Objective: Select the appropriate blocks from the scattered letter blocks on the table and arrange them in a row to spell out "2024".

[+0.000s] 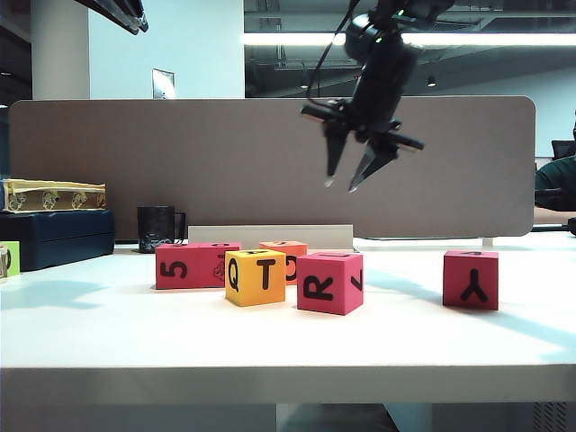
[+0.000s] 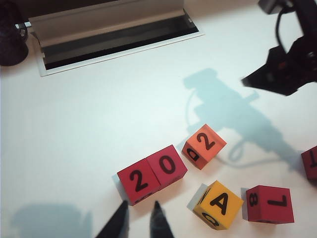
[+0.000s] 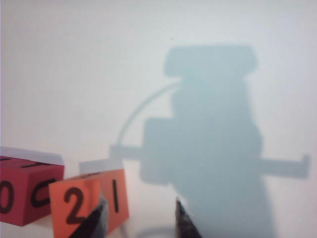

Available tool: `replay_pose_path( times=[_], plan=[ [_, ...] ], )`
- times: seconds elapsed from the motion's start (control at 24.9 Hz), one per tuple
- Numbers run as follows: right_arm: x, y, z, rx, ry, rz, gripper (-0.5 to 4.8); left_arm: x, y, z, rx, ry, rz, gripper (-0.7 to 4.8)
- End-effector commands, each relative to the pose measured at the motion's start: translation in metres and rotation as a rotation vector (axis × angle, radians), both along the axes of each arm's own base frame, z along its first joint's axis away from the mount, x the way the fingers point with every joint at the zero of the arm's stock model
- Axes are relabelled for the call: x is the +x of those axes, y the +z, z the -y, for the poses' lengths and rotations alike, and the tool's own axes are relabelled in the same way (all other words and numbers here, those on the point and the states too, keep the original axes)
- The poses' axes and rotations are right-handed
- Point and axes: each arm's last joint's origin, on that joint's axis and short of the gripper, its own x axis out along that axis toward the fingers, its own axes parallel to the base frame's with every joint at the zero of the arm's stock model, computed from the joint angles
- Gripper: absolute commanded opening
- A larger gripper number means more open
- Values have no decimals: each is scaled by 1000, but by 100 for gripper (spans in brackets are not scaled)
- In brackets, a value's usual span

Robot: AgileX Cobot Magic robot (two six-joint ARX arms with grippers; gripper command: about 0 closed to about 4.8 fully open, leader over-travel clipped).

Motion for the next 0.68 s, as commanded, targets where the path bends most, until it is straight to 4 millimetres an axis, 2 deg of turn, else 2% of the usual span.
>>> replay_pose_path(
  times=[0.04, 0.08, 0.16, 0.28, 0.48, 0.68],
  plan=[
    [-8, 15, 16, -54, -16, -9, 84, -1, 3, 0, -7, -4, 15, 52],
    [-11, 17, 22, -82, -32, -36, 39, -1, 3, 0, -8, -5, 15, 52],
    [-16, 17, 28, -122, -23, -75, 3, -1, 3, 0, -9, -7, 15, 52],
    [-23, 13, 32, -206, -7, -145, -1, 0, 2, 2, -46, -64, 8, 51],
    [-30, 11, 34, -241, 0, -206, -1, 2, 0, 3, -54, -79, -1, 52],
    [-38, 31, 40, -273, -44, -150, -1, 2, -1, 3, -51, -79, -14, 52]
  ],
)
